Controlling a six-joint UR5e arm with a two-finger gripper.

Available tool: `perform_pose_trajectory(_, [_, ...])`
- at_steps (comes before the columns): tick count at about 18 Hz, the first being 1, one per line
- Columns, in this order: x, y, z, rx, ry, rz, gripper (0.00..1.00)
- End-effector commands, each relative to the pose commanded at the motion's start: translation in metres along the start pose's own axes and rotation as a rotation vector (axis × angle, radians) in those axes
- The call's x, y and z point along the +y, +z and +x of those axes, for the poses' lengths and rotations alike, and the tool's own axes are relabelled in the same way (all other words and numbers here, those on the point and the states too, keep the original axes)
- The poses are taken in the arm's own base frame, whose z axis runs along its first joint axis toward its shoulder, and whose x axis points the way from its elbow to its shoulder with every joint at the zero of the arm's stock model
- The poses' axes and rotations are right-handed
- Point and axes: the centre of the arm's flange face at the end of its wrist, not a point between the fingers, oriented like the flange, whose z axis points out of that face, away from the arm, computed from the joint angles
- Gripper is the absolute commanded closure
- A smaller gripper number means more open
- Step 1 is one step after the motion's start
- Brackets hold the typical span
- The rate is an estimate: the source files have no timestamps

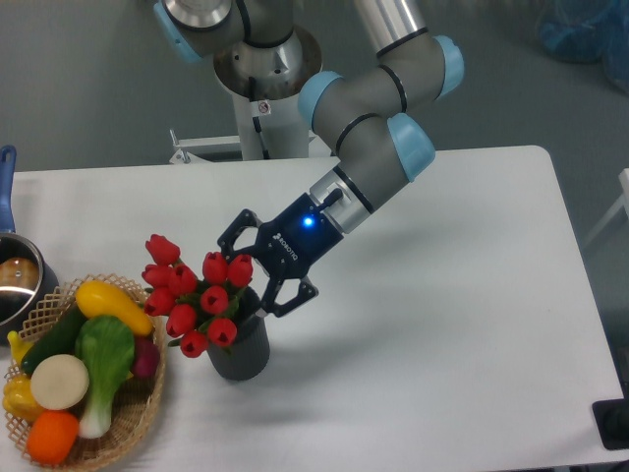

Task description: Insert the flowers into the vase

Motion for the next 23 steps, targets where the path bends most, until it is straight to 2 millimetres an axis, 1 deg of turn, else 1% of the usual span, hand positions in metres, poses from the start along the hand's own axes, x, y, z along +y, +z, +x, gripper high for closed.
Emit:
perform_pose_trajectory(3, [0.001, -0.007, -0.003, -0.025, 0.000, -0.027, 0.00])
perform_pose_trajectory(7, [0.005, -0.042, -0.015, -0.086, -0.010, -0.015, 0.00])
perform_pose_trajectory(8, [0.007, -0.054, -0.018, -0.107, -0.015, -0.011, 0.00])
perform_pose_trajectory(9, [0.009, -0.058, -0.021, -0.116, -0.015, -0.011, 0.00])
perform_pose_trajectory(11, [0.015, -0.074, -0.030, -0.148, -0.024, -0.016, 0.00])
perform_pose_trajectory(14, [0.021, -0.109, -0.045, -0.218, -0.032, -0.032, 0.00])
perform_pose_trajectory(20, [0.048, -0.163, -0.064, -0.308, -0.015, -0.033, 0.00])
perform_pose_trajectory(23, [0.058, -0.180, -0.070, -0.335, -0.032, -0.032, 0.00])
